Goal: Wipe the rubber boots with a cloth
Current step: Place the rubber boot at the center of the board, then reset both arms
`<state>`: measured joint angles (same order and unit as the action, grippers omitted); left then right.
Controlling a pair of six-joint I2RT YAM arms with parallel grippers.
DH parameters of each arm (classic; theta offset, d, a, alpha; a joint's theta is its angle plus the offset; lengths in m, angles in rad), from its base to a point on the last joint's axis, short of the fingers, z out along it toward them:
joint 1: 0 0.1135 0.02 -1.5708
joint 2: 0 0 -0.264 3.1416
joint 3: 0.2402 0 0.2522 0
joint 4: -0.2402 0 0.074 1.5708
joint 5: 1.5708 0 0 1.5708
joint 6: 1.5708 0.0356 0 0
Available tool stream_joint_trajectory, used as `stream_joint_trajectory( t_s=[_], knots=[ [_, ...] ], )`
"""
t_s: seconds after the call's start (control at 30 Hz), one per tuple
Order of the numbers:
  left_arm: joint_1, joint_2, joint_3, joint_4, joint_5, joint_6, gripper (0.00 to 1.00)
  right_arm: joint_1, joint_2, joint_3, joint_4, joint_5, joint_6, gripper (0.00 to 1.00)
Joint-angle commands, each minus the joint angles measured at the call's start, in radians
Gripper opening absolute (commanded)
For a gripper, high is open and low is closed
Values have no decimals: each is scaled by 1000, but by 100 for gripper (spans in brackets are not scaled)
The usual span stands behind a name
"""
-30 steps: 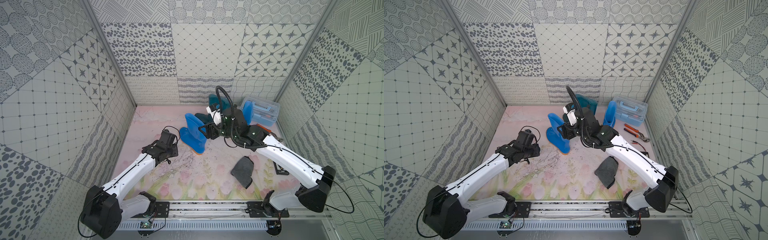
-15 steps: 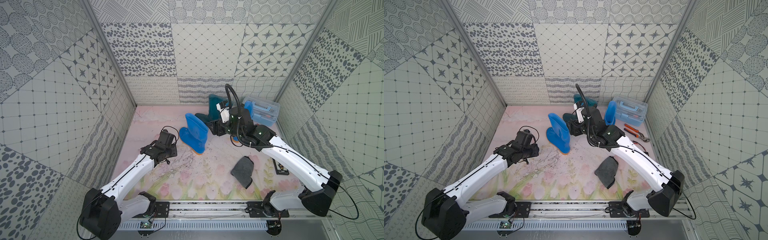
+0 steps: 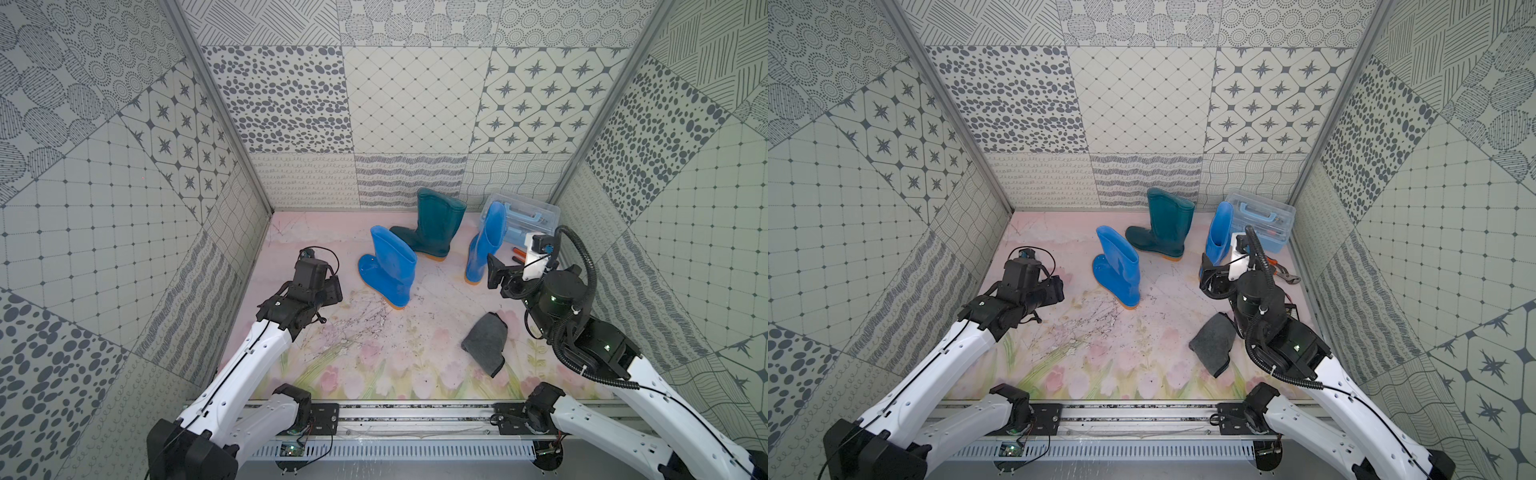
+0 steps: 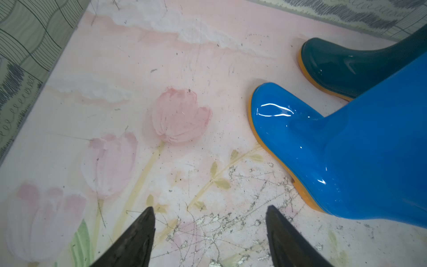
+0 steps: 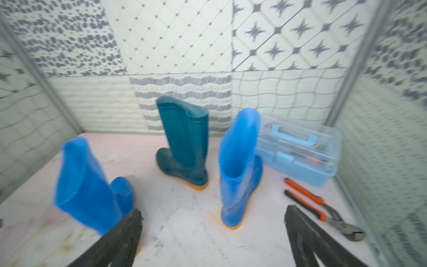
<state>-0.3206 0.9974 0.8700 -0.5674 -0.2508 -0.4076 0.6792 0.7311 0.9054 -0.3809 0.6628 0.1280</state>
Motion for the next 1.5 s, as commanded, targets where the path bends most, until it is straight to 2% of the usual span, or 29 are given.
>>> stream_joint_trajectory(
  t_s=[0.0, 0.07, 0.1, 0.13, 0.2, 0.33, 0.4, 0.53, 0.67, 0.83, 1.0, 1.2, 1.27, 1.33, 1.37, 1.47],
  knots=[
    [78, 32, 63, 5, -43, 127, 84, -103, 21, -132, 169, 136, -138, 98],
    [100, 53, 62, 52, -52, 137, 85, -207, 46, -195, 225, 47, -141, 98],
    [103, 63, 49, 99, -54, 159, 96, -256, 70, -225, 267, 42, -140, 98],
    [104, 70, 24, 170, -42, 196, 97, -300, 95, -253, 300, 55, -125, 98],
    [103, 76, -41, 300, -16, 253, 97, -393, 126, -292, 319, 56, -52, 98],
    [107, 71, -149, 436, -133, 230, 97, -542, 85, -459, 457, 44, 84, 98],
    [115, 80, -199, 505, -168, 232, 97, -587, 57, -534, 529, 27, 92, 98],
    [165, 171, -269, 633, -145, 240, 97, -665, 87, -667, 749, -74, 93, 98],
    [207, 273, -359, 843, -194, 263, 97, -670, 241, -732, 1033, -168, 36, 98],
    [214, 335, -454, 1159, -49, 365, 97, -672, 489, -728, 1324, -294, -62, 98],
    [216, 397, -532, 1389, -16, 439, 97, -672, 543, -685, 1291, -330, -99, 98],
    [219, 601, -530, 1602, -13, 474, 97, -670, 564, -662, 1278, -410, -144, 98],
    [231, 564, -496, 1465, 16, 437, 97, -668, 554, -659, 1260, -440, -151, 98],
    [250, 582, -485, 1475, 41, 441, 97, -668, 523, -651, 1199, -449, -114, 98],
    [256, 570, -471, 1423, 52, 424, 97, -668, 513, -652, 1183, -456, -92, 98],
    [273, 572, -464, 1414, 77, 414, 97, -668, 524, -665, 1231, -497, -37, 98]
  ],
)
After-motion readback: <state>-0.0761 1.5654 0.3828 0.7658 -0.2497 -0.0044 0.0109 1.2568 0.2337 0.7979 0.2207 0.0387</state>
